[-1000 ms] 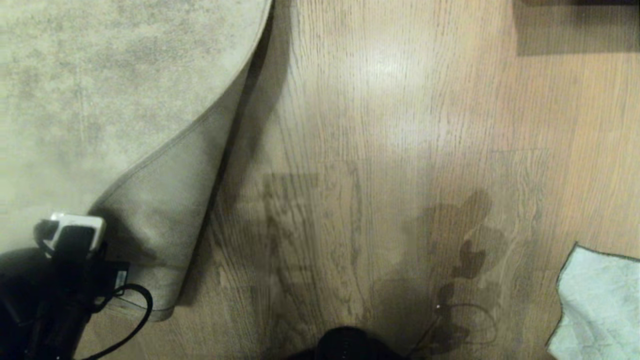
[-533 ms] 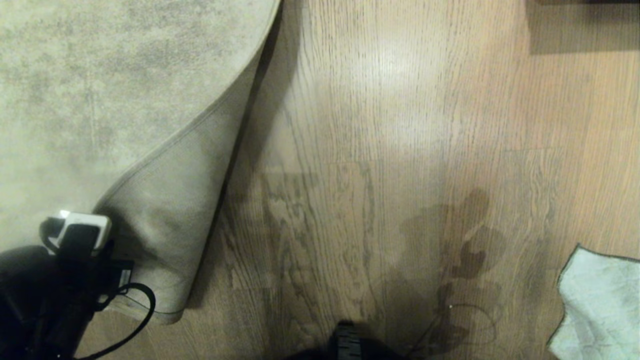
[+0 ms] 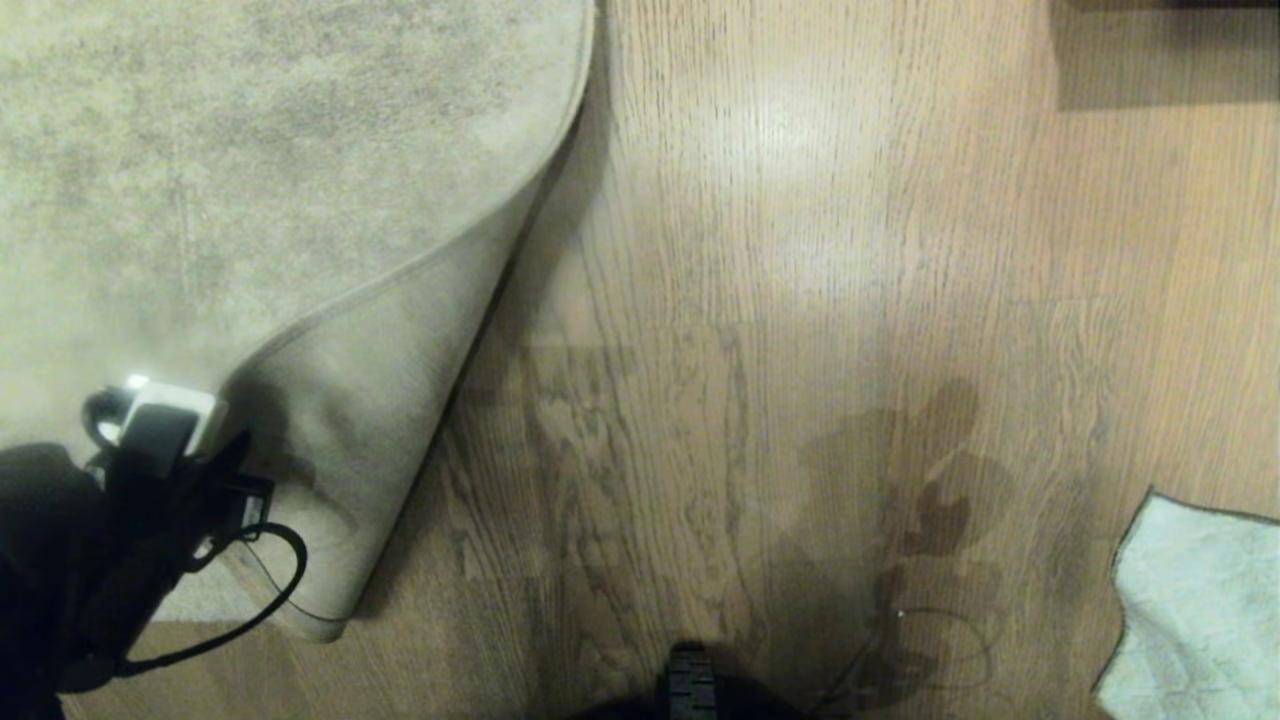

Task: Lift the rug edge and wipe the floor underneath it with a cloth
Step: Lift up the carpet

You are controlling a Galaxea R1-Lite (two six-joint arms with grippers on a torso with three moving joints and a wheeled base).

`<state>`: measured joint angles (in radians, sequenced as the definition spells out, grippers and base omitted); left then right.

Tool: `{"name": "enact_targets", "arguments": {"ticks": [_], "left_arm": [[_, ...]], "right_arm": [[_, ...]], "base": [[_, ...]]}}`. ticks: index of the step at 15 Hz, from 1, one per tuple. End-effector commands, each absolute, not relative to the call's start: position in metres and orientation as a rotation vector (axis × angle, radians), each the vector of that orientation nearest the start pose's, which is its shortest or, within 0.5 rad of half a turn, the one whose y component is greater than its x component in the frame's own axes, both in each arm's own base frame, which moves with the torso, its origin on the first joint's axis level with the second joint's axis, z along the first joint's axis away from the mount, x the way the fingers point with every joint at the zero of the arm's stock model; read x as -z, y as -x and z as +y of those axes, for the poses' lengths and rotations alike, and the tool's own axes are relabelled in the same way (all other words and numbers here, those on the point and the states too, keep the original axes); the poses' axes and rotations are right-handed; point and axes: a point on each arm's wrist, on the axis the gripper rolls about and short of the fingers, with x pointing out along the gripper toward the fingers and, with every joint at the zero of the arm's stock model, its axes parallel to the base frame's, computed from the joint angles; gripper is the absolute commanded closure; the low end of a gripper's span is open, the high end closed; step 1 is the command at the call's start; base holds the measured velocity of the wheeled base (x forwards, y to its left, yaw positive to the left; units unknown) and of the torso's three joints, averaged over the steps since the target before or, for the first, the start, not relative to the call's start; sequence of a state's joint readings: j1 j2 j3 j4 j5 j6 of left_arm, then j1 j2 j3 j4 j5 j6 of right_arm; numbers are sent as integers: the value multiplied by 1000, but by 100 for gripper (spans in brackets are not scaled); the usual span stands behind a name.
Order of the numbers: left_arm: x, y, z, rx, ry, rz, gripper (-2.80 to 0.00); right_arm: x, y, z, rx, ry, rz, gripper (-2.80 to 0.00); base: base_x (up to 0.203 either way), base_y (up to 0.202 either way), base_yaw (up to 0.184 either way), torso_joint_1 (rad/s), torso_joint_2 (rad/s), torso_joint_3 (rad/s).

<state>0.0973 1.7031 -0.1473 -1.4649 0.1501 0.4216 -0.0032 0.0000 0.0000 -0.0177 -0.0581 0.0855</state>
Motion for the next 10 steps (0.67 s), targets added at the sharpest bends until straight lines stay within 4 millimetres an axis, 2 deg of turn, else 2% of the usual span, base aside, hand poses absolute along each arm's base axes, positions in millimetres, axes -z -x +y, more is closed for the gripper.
{"name": "enact_targets", "arguments": {"ticks": [1, 10], "left_arm": [[-120, -225, 34, -192, -444, 98, 0], [-130, -223, 38, -214, -444, 51, 0]], "right_arm": [[-77, 23, -1, 61, -86, -19, 0], [-77, 23, -1, 61, -86, -19, 0]], "base": [[0, 0, 0, 0, 0, 0], [0, 0, 0, 0, 0, 0]]}}
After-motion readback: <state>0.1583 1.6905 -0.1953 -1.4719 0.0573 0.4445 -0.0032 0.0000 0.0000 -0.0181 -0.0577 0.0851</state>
